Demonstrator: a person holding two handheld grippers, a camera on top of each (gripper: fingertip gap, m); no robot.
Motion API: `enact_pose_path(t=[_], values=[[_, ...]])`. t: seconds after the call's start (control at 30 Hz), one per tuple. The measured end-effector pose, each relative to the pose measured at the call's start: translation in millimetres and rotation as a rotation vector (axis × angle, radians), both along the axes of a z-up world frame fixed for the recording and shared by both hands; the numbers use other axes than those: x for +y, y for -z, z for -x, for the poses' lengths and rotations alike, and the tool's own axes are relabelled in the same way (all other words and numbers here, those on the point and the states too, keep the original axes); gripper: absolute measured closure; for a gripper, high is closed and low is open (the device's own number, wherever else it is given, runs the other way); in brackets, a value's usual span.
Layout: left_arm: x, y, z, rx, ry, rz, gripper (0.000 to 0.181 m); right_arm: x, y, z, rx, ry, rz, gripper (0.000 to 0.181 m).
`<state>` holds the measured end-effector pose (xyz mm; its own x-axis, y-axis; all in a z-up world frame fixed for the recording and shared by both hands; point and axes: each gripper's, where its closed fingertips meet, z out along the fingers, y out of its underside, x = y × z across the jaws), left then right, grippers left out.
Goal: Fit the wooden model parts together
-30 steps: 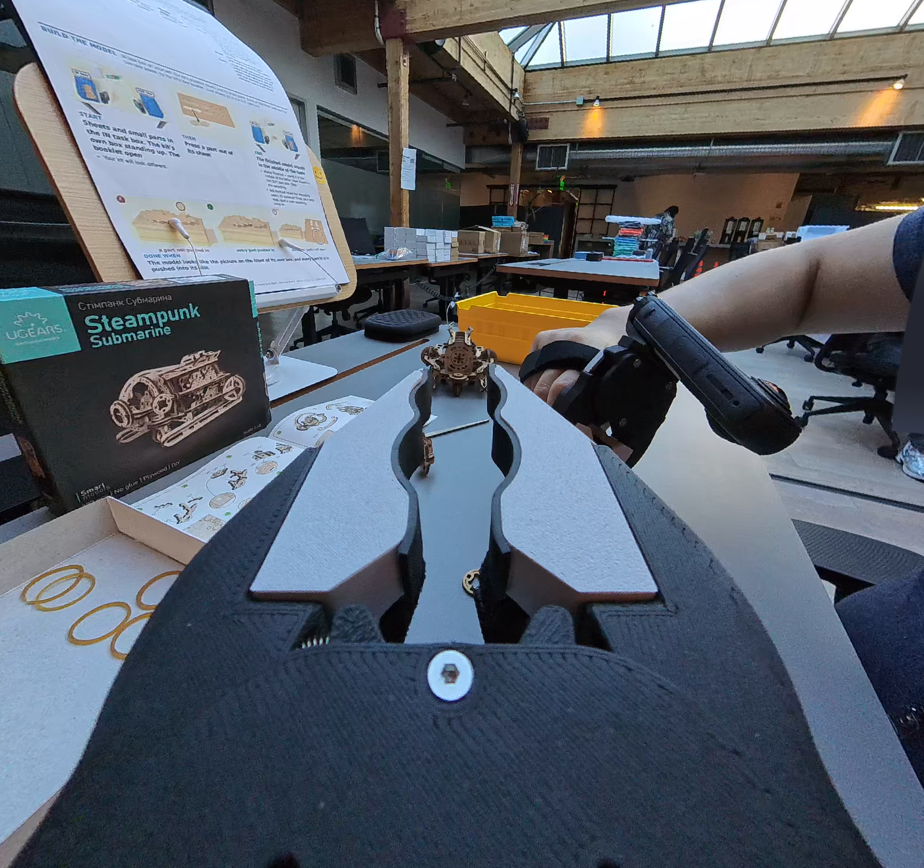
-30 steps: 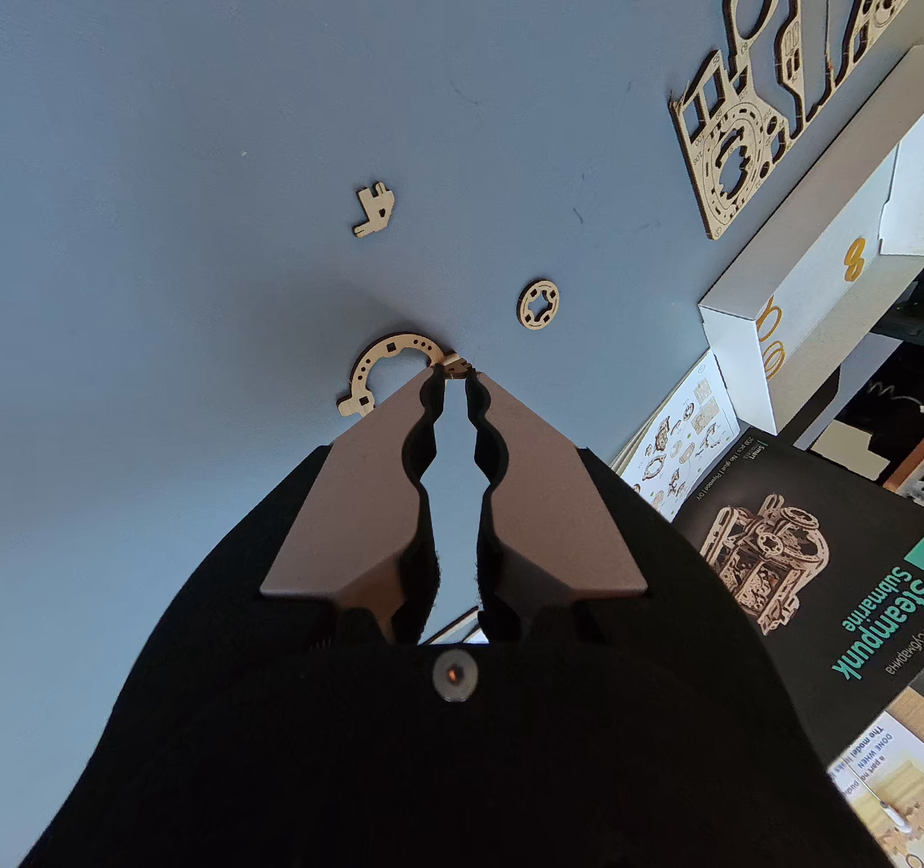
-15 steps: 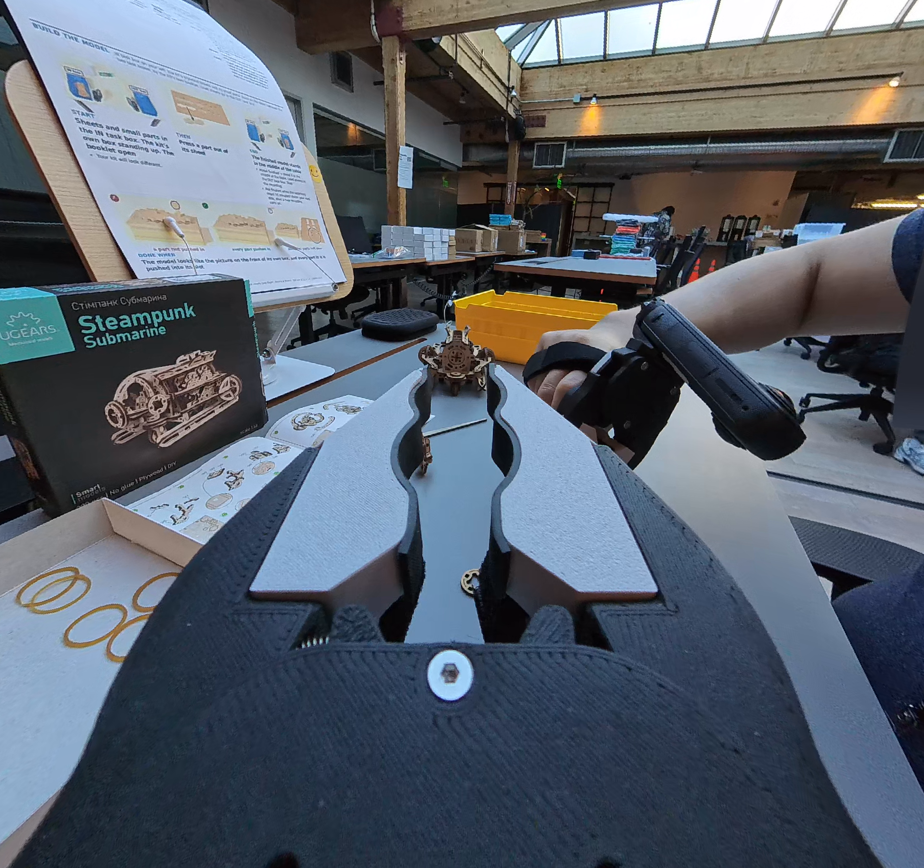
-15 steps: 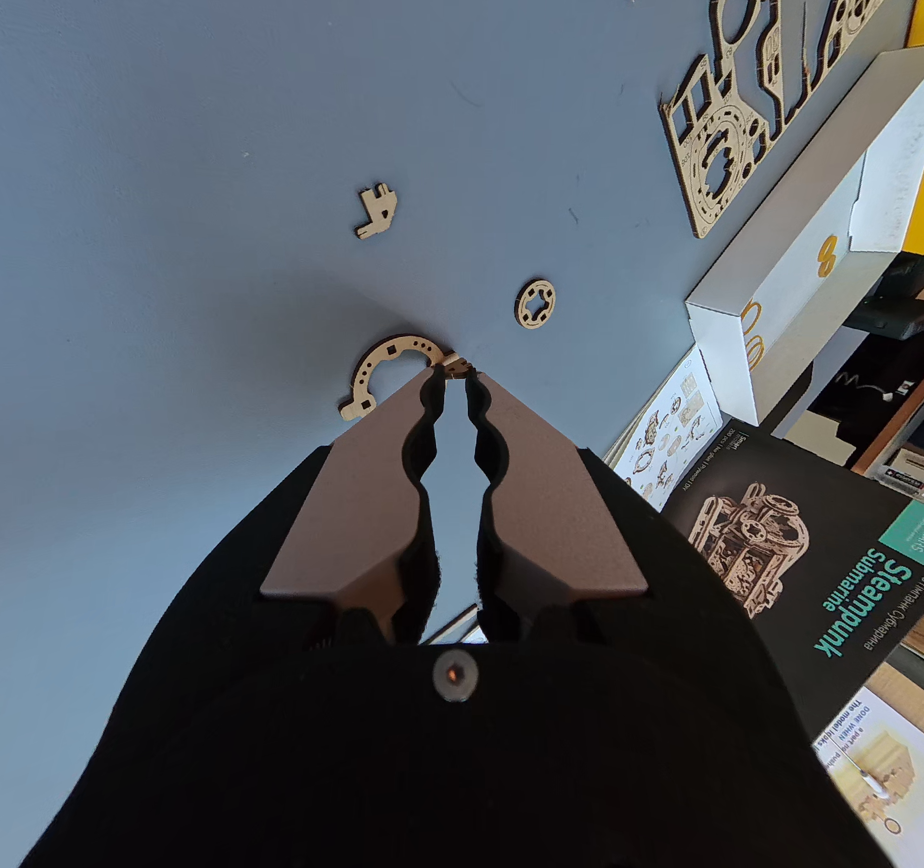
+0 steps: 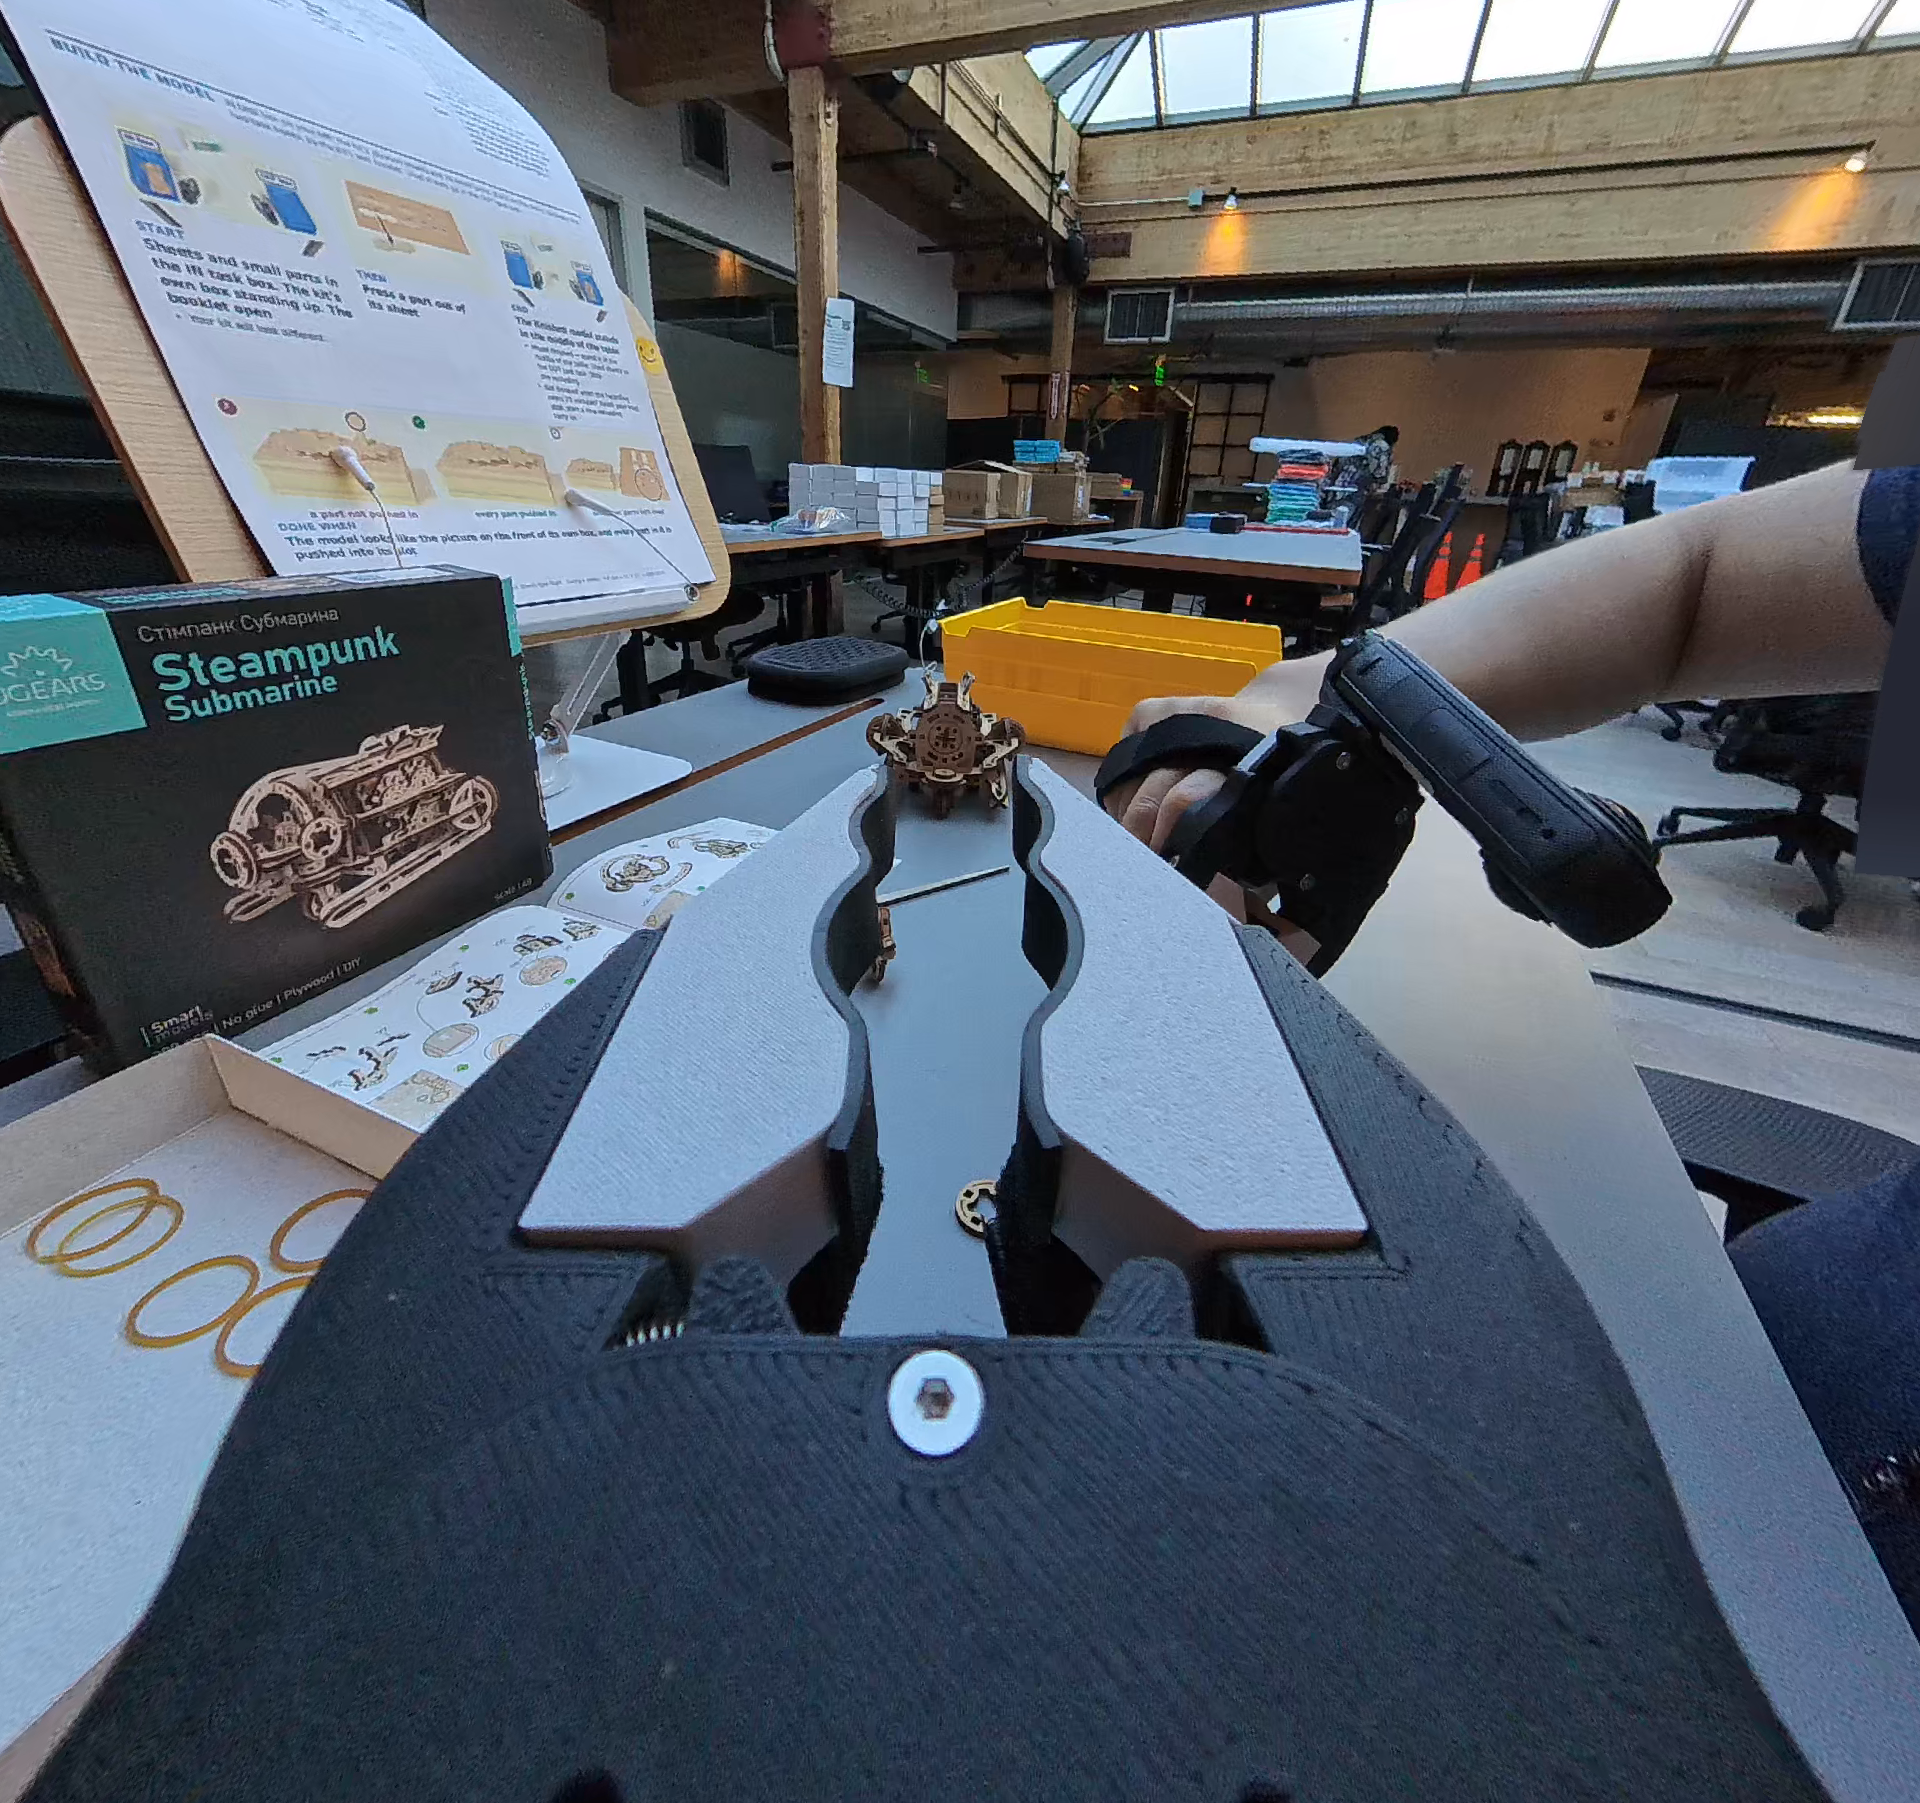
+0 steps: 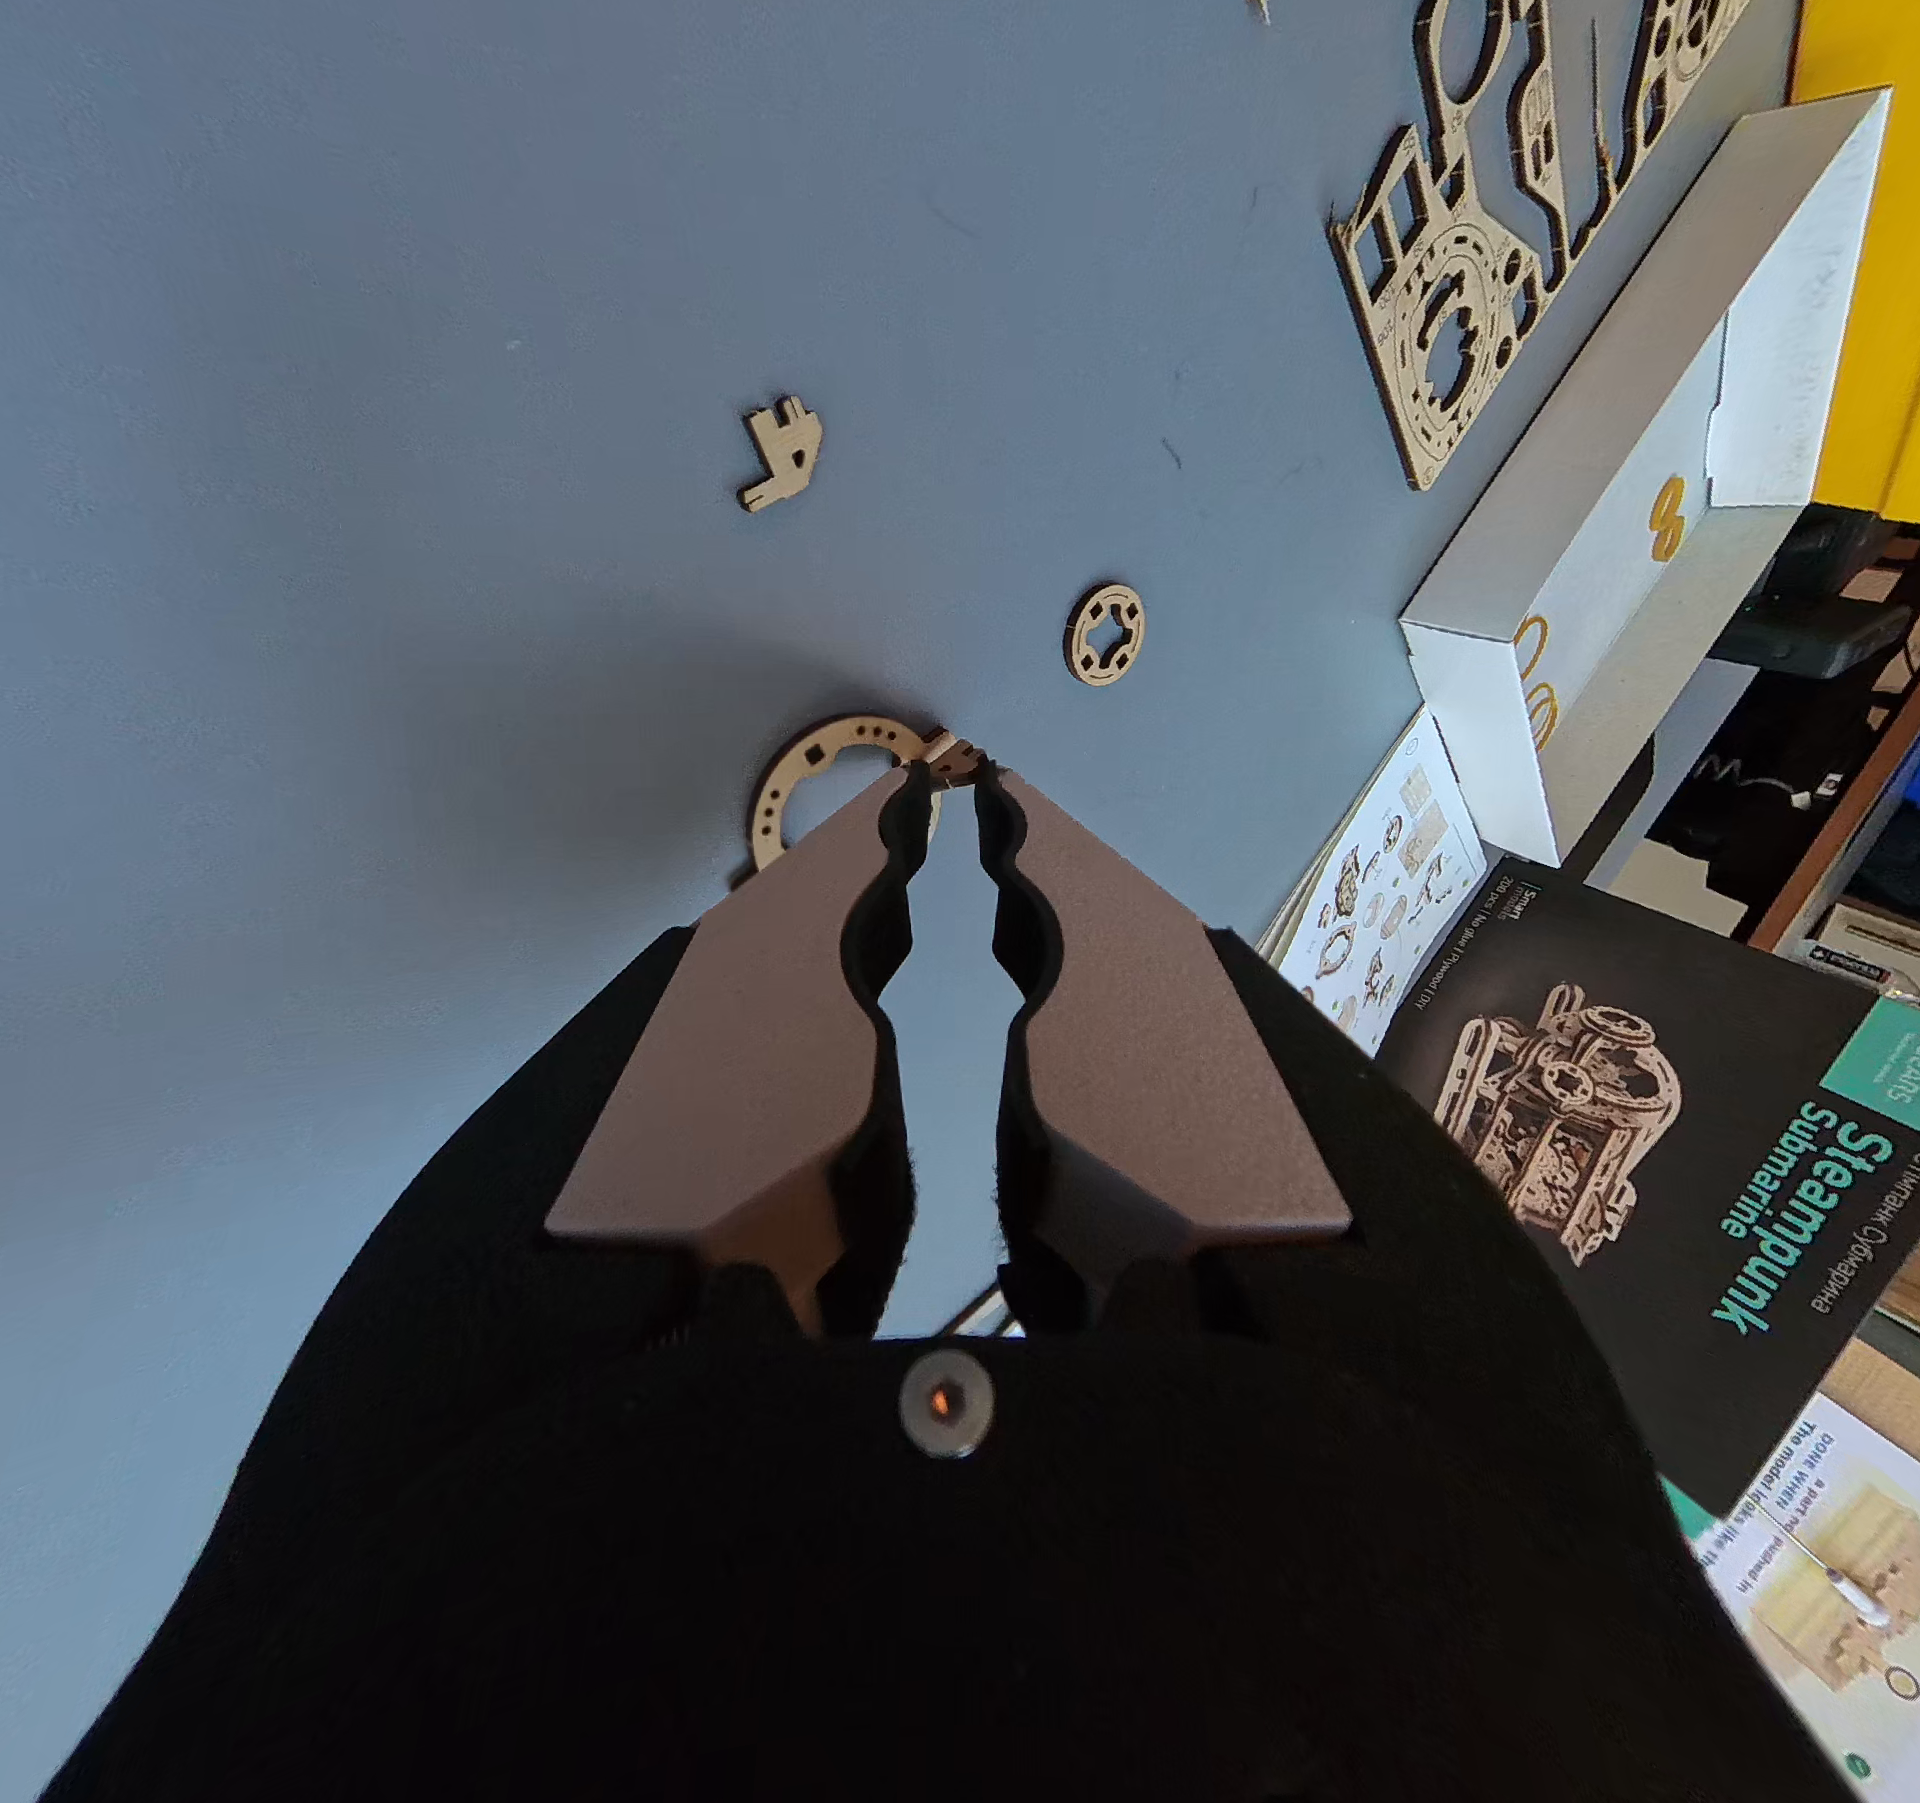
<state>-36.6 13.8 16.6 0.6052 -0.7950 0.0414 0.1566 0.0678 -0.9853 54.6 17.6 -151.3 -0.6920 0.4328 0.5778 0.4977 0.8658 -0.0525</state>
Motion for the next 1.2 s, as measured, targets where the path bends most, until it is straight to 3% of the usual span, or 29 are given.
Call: enact_pose_path(t=[0.2, 0.4, 0.47, 0.83, 0.9, 1.2], values=[[0.4, 0.0, 1.5, -0.006, -0.001, 0.003, 0.162, -9.0, -13.2, 9.3, 0.053, 0.073, 0.144, 0.171], [-0.1, 0.0, 0.8, 0.000, 0.000, 0.003, 0.162, -6.5, -7.0, 5.1, 0.010, 0.460, 0.540, 0.166], [-0.2, 0.3, 0.6, 0.001, 0.000, 0.003, 0.162, -7.1, -9.4, 8.5, 0.015, 0.524, 0.636, 0.166], [0.5, 0.9, 1.3, 0.000, -0.002, 0.008, 0.162, -8.0, 2.3, 6.1, -0.226, 0.622, 0.631, 0.168], [0.0, 0.2, 1.2, -0.001, 0.000, 0.006, 0.162, -7.8, 3.1, 6.2, -0.234, 0.612, 0.611, 0.180], [-0.9, 1.1, -1.9, 0.011, 0.006, 0.004, 0.162, -5.1, 2.8, 3.8, -0.116, 0.597, 0.652, 0.180]])
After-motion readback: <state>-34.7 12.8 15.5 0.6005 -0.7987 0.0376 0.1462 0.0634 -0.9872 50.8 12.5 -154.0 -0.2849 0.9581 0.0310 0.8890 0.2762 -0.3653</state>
